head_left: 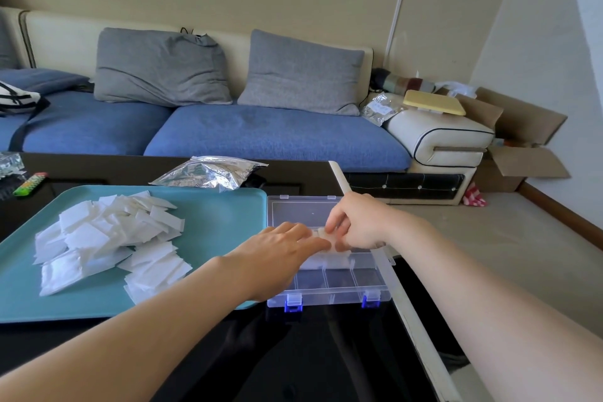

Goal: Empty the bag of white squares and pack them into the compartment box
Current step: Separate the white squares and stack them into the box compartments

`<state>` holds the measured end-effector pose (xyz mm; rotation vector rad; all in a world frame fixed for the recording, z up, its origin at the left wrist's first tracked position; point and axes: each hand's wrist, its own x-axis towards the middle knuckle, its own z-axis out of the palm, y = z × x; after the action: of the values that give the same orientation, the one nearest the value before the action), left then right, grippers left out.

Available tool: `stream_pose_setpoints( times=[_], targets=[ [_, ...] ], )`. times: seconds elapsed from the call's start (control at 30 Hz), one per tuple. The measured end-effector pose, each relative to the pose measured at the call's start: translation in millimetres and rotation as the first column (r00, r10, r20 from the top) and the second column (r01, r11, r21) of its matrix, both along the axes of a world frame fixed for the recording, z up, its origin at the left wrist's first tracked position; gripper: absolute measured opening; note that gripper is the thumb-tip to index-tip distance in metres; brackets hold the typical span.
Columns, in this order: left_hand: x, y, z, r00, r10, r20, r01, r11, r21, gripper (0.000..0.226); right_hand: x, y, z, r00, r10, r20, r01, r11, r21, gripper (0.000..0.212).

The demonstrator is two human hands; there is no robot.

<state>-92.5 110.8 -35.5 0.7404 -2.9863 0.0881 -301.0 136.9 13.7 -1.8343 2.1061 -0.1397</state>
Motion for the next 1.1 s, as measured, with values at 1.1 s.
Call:
stream_pose_setpoints(
  times=[1.1],
  targets=[
    [45, -23, 43, 0.964, 0.255, -0.072, -0.243, 0.96, 0.141, 0.039, 48, 9, 15, 0.939, 0.041, -0.341, -0.105, 0.979, -0.173, 0.026]
  ],
)
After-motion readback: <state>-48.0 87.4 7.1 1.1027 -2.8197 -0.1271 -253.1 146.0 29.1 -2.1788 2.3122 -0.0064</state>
